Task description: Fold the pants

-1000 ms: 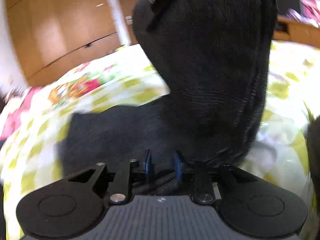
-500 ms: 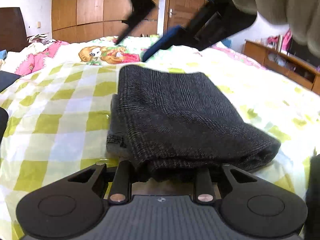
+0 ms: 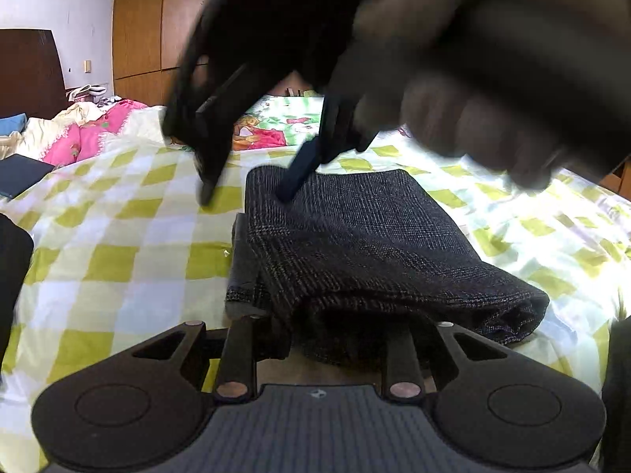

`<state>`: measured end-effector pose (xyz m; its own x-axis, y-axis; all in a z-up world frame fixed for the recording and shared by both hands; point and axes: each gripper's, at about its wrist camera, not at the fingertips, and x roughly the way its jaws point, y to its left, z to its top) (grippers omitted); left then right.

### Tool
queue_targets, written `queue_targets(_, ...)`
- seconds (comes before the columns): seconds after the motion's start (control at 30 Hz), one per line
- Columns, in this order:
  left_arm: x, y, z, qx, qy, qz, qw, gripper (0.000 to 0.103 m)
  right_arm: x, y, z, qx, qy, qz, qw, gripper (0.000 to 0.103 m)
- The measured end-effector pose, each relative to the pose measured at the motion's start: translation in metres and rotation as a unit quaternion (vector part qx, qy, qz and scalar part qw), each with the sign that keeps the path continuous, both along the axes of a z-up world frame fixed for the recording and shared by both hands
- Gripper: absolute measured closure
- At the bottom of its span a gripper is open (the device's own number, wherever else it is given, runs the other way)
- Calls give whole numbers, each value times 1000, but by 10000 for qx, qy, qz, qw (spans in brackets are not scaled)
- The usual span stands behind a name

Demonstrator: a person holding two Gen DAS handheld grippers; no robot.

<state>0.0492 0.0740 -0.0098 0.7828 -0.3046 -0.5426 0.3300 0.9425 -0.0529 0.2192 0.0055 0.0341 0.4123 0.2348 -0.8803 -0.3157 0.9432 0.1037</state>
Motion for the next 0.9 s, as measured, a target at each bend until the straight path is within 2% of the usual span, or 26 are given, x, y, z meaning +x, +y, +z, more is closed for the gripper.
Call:
queue_targets(0.03, 1, 1, 0, -19, 11, 16, 10000, 62, 5, -3, -5, -167, -7, -23, 9999, 77)
queue_targets(0.07, 1, 3, 0, -50, 12, 43, 10000, 62, 11, -10, -7, -103, 54, -105, 9999, 84)
queue_targets(0.17, 1, 12, 4, -332, -82, 118, 9993, 62, 15, -38, 3, 452, 113, -432, 9980, 93)
queue_targets(0.3, 1, 25, 17, -669, -427, 311, 9964, 62, 6, -71, 32, 1095, -193, -965, 9891, 94)
queue_targets(0.4, 14, 38, 16, -1040, -234, 480, 9931, 63, 9, -81, 38, 1429, -386, -1369, 9795, 93)
queue_targets(0.47, 19, 46, 12, -1138, -102, 679, 9911, 63, 17, -76, 37, 1727, -496, -1474, 9726, 102)
queue_targets(0.53, 20, 52, 8, -1123, -51, 837, 9901, 63, 30, -67, 32, 1841, -569, -1566, 9687, 102)
queue_targets(0.6, 19, 56, 6, -1078, -45, 942, 9897, 63, 40, -51, 19, 1707, -394, -1476, 9734, 101)
queue_targets(0.7, 11, 60, 10, -905, -211, 1051, 9901, 63, 36, -43, 10, 1777, -198, -1218, 9763, 97)
queue_targets(0.8, 6, 65, 13, -681, -291, 1197, 9900, 63, 16, -47, 17, 1532, -569, -1018, 9813, 95)
queue_targets(0.9, 0, 67, 21, -283, -473, 1403, 9886, 63, -7, -61, 25, 1472, -888, -914, 9809, 95)
